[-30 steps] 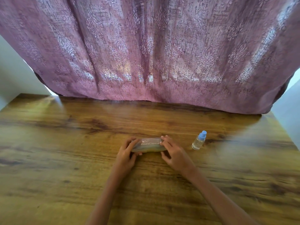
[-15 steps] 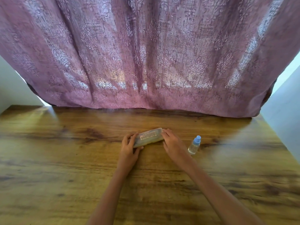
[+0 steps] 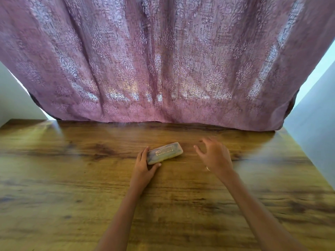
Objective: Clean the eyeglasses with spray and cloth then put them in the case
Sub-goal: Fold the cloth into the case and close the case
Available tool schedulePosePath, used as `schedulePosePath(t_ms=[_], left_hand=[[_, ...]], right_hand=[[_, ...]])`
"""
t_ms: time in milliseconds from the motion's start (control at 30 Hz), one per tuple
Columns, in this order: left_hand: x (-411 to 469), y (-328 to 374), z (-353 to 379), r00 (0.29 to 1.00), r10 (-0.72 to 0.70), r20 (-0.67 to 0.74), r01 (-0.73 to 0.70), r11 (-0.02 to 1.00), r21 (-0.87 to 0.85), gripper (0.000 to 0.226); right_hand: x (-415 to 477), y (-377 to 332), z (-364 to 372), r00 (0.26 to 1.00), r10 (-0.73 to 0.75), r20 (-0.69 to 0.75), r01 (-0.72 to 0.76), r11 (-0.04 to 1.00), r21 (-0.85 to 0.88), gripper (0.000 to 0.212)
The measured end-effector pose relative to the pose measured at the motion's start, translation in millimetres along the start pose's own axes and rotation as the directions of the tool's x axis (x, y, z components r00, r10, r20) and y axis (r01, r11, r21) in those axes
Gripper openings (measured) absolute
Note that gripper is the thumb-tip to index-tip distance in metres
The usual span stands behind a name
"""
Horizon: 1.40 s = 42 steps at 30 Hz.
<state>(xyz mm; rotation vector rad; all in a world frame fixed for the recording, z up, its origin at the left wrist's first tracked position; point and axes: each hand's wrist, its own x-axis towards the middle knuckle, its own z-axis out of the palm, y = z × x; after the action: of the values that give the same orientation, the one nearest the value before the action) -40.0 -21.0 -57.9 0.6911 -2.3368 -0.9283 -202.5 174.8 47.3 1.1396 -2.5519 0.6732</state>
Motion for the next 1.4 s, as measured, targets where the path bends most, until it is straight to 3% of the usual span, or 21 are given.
schedulePosePath(t_ms=[133, 267, 333, 433, 733, 933, 1400], left_hand=[[0.6, -0.1, 0.8, 1.0, -0.009, 0.001, 0.009, 1.0, 0.001, 0.076], [0.6, 0.2, 0.5, 1.0, -0.006, -0.005, 0.006, 1.0, -0.002, 0.076], [0.6, 0.3, 0.3, 1.0, -0.002, -0.007, 0.002, 1.0, -0.001, 0.076], [0.7, 1.7, -0.5, 1.0, -0.01, -0.009, 0.01, 1.0, 0.007, 0.075], [-0.1, 3.7, -2.1, 1.0, -0.016, -0.001, 0.016, 1.0, 0.011, 0.071], [-1.6, 6.8, -3.5, 1.0, -0.024, 0.004, 0.024, 1.0, 0.006, 0.07], [-1.5, 5.4, -3.6, 1.0, -0.031, 0.001, 0.031, 0.999, 0.012, 0.067]], right_hand=[[-9.0, 21.8, 3.2, 0.987, 0.157, 0.018, -0.158, 0.975, 0.157, 0.044], [-25.6, 30.2, 10.5, 0.951, 0.301, 0.064, -0.302, 0.874, 0.381, 0.061], [-35.8, 30.7, 14.1, 0.913, 0.393, 0.107, -0.399, 0.811, 0.427, 0.068], [-49.5, 31.2, 21.3, 0.866, 0.481, 0.138, -0.492, 0.767, 0.412, 0.06], [-56.4, 21.4, 32.5, 0.84, 0.519, 0.157, -0.538, 0.759, 0.367, 0.033], [-29.1, 0.8, 42.1, 0.883, 0.43, 0.191, -0.47, 0.803, 0.367, 0.024], [-5.4, -6.8, 69.8, 0.89, 0.384, 0.245, -0.453, 0.802, 0.389, 0.029]])
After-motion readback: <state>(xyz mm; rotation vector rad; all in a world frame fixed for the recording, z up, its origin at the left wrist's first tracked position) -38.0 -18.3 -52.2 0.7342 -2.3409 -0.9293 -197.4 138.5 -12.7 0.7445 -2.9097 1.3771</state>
